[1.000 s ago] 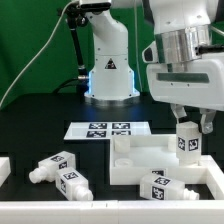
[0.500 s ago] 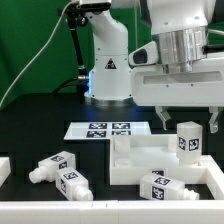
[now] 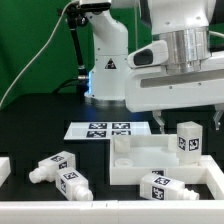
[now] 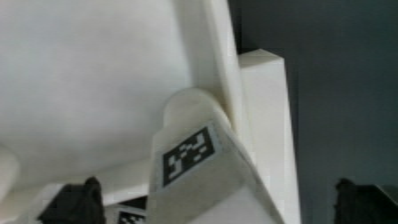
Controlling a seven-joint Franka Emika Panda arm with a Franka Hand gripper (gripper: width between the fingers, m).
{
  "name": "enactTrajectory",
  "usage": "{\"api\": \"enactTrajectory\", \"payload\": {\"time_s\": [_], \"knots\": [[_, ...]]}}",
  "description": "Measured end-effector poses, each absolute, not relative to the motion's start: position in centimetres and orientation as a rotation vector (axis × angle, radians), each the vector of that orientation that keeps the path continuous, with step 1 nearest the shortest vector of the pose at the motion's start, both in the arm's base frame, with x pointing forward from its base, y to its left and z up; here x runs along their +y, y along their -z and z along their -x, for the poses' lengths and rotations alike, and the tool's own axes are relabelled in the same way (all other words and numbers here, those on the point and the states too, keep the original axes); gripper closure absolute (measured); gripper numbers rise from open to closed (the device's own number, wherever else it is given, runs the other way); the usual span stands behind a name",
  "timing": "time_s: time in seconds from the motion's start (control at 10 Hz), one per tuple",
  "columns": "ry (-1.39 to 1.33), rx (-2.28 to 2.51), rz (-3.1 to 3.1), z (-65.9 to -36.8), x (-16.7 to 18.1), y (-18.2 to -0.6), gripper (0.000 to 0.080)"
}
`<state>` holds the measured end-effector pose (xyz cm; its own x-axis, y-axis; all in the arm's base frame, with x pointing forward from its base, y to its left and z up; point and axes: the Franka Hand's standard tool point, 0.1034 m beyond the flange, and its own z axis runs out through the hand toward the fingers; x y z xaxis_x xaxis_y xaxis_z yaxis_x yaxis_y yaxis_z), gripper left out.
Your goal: Assemble one leg
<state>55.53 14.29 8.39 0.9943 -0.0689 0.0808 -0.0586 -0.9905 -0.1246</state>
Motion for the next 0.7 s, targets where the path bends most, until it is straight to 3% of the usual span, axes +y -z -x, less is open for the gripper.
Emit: {"api": "enactTrajectory", "payload": {"time_s": [0.4, 0.7], "knots": [[0.157, -0.361, 3.031, -55.54, 13.96, -8.22, 0.0151], [0.158, -0.422, 3.029, -55.55, 13.95, -8.26, 0.0180]]}}
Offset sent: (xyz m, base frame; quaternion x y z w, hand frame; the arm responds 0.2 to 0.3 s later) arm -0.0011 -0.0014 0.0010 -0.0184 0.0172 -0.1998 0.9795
